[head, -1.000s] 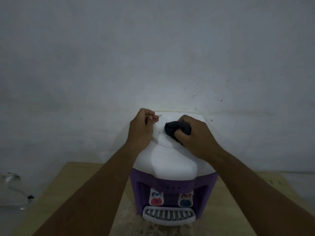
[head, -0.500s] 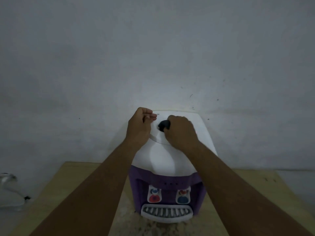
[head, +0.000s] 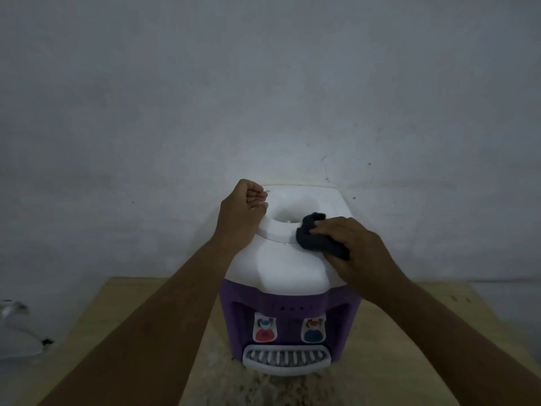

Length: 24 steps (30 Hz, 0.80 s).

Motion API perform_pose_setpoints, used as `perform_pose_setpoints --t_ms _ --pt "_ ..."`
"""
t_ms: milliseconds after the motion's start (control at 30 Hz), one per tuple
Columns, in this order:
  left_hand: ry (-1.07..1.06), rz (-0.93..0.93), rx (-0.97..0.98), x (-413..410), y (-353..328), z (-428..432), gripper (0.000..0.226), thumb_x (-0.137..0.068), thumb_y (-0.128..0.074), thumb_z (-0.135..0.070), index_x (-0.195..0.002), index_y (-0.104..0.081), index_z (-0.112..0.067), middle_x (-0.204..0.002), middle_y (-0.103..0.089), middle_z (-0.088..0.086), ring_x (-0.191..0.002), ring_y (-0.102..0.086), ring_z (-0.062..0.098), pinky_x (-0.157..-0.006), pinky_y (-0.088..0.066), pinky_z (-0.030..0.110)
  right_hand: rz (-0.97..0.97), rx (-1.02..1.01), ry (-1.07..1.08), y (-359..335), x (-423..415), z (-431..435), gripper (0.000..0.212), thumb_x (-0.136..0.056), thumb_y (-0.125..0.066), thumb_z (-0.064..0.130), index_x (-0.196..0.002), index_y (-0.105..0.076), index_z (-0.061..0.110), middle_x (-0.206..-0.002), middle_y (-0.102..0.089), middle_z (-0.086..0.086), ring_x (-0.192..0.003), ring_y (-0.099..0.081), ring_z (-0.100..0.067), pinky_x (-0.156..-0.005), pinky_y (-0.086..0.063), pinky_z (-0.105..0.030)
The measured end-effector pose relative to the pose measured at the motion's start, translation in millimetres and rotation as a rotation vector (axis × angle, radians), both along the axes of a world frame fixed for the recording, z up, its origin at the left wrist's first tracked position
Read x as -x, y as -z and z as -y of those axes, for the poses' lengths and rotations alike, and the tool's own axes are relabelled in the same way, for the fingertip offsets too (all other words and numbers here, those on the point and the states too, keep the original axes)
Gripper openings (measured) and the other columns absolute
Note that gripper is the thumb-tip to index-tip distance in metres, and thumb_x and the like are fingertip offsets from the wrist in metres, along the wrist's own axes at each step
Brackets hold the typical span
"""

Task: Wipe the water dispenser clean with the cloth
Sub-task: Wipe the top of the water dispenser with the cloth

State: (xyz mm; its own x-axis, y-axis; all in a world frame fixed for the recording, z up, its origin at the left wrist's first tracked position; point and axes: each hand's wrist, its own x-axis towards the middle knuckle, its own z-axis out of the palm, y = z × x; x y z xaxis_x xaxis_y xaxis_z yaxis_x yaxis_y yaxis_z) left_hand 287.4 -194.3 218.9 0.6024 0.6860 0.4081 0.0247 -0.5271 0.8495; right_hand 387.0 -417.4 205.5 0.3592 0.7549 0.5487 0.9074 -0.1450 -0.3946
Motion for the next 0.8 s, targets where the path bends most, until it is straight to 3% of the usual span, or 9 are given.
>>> perform_pose_setpoints --t_ms 67,167,233,333,433,533,600,700,800 --pt "-0.01 -0.005 -0.031 -1 0 2 0.02 -0.085 -0.062 -0.004 -0.102 -0.059 -0.015 -0.099 -0.069 -0.005 -0.091 -0.065 0.006 -0.084 -0.051 0.015 0.002 -0.049 0.13 5 3 -2 0.032 -0.083 -0.071 0.007 -0.115 -0.069 0.014 -0.112 -0.067 -0.003 -0.102 -0.059 -0.019 -0.091 -0.03 -0.007" --pt "-0.026 -0.026 -0.061 -3 -1 3 0.02 -0.086 -0.059 -0.002 -0.102 -0.058 -0.014 -0.098 -0.068 -0.005 -0.09 -0.064 0.007 -0.079 -0.049 0.008 -0.089 -0.135 0.279 6 18 -21 0.022 -0.09 -0.063 0.01 -0.111 -0.068 0.014 -0.108 -0.066 0.0 -0.098 -0.054 -0.014 -0.084 -0.031 -0.012" --pt "-0.034 -0.038 -0.073 -3 -1 4 0.021 -0.087 -0.057 -0.001 -0.102 -0.057 -0.015 -0.097 -0.067 -0.006 -0.089 -0.063 0.007 -0.075 -0.047 0.005 -0.117 -0.176 0.307 8 32 -34 0.023 -0.09 -0.062 0.009 -0.112 -0.068 0.012 -0.11 -0.065 -0.003 -0.103 -0.053 -0.016 -0.093 -0.036 -0.017" --pt "-0.041 -0.028 -0.064 -3 -1 3 0.021 -0.086 -0.056 -0.001 -0.102 -0.058 -0.015 -0.097 -0.068 -0.006 -0.089 -0.063 0.005 -0.074 -0.048 0.006 -0.044 -0.209 0.154 12 49 -47 0.032 -0.081 -0.067 0.003 -0.113 -0.069 0.007 -0.114 -0.067 -0.011 -0.111 -0.051 -0.019 -0.106 -0.038 -0.034" --pt "-0.03 -0.009 -0.058 -2 0 3 0.02 -0.087 -0.056 -0.002 -0.101 -0.059 -0.016 -0.097 -0.068 -0.008 -0.09 -0.064 0.003 -0.075 -0.047 0.005 0.044 -0.119 -0.065 14 61 -50 0.031 -0.08 -0.063 0.007 -0.11 -0.071 0.007 -0.119 -0.066 -0.011 -0.115 -0.049 -0.018 -0.112 -0.03 -0.032" --pt "-0.008 -0.013 -0.046 1 0 1 0.017 -0.088 -0.058 -0.005 -0.102 -0.06 -0.016 -0.099 -0.069 -0.007 -0.093 -0.064 0.005 -0.079 -0.048 0.009 0.038 -0.021 -0.161 4 60 -39 0.023 -0.083 -0.061 0.009 -0.104 -0.072 0.01 -0.107 -0.068 -0.007 -0.103 -0.055 -0.021 -0.098 -0.043 -0.037" --pt "-0.002 -0.015 -0.038 2 -1 0 0.016 -0.088 -0.059 -0.006 -0.101 -0.06 -0.016 -0.099 -0.069 -0.007 -0.092 -0.065 0.005 -0.079 -0.049 0.009 0.053 0.034 -0.141 -3 56 -24 0.024 -0.087 -0.06 0.016 -0.108 -0.071 0.02 -0.103 -0.066 -0.001 -0.097 -0.055 -0.019 -0.087 -0.045 -0.031" --pt "-0.002 -0.012 -0.026 2 -1 0 0.016 -0.087 -0.059 -0.006 -0.1 -0.061 -0.015 -0.098 -0.07 -0.006 -0.091 -0.065 0.005 -0.082 -0.05 0.013 0.104 0.078 0.07 -3 43 2 0.027 -0.091 -0.055 0.023 -0.114 -0.068 0.028 -0.108 -0.063 0.005 -0.098 -0.052 -0.015 -0.081 -0.041 -0.024" --pt "-0.015 -0.007 -0.025 1 0 2 0.019 -0.086 -0.056 -0.003 -0.101 -0.061 -0.013 -0.097 -0.07 -0.005 -0.089 -0.065 0.006 -0.08 -0.051 0.014 0.088 0.098 0.309 0 23 14 0.026 -0.095 -0.051 0.016 -0.114 -0.067 0.024 -0.104 -0.063 0.002 -0.097 -0.05 -0.018 -0.076 -0.043 -0.029"
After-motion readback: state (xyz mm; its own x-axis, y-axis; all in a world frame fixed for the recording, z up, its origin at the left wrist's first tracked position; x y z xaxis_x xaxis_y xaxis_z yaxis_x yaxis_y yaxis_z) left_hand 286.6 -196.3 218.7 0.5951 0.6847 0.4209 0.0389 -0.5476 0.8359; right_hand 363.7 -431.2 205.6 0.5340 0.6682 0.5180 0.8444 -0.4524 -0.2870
